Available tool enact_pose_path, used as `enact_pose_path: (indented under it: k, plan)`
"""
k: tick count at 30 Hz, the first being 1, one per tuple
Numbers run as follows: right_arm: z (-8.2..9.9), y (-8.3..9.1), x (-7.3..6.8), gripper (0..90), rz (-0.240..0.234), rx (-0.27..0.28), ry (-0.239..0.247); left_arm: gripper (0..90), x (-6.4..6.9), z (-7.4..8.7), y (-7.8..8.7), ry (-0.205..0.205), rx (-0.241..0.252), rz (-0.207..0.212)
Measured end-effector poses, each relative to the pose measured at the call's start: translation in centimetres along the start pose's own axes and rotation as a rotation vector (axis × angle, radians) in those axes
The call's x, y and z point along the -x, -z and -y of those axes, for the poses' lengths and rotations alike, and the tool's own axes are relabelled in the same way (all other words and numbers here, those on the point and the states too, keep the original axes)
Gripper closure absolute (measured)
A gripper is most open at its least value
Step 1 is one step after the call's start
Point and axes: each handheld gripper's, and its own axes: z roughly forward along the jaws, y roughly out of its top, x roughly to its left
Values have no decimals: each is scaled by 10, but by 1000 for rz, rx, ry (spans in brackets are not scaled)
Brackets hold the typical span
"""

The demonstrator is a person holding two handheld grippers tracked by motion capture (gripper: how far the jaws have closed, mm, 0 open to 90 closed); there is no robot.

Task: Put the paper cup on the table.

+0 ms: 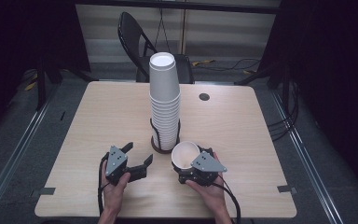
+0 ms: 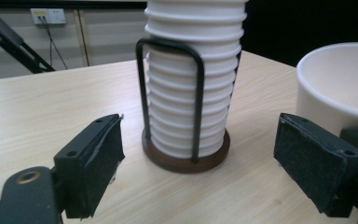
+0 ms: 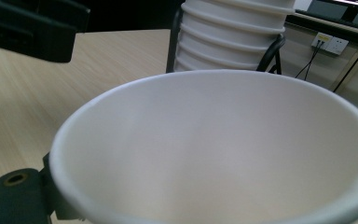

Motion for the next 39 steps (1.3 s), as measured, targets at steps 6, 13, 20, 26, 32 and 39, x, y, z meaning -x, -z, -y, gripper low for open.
enact_pose_path:
  k: [6, 13, 20, 26, 32, 39]
  plan:
    - [2, 2, 15, 114, 4, 22, -65, 155, -3, 13, 1, 8, -9, -14]
    - [2, 6, 33, 116, 38, 52, -123, 154, -6, 27, 5, 38, 7, -22]
    - [-1, 6, 50, 115, 66, 50, -151, 154, -7, 32, 6, 36, 20, -17]
    - [-4, 1, 65, 115, 90, 62, -184, 155, -2, 32, 6, -9, 16, -9]
    - [-5, -6, 83, 115, 114, 67, -221, 157, -1, 36, 13, -4, 89, -29]
    - [-13, -10, 102, 115, 136, 90, -257, 159, 0, 35, 11, -24, 72, -47]
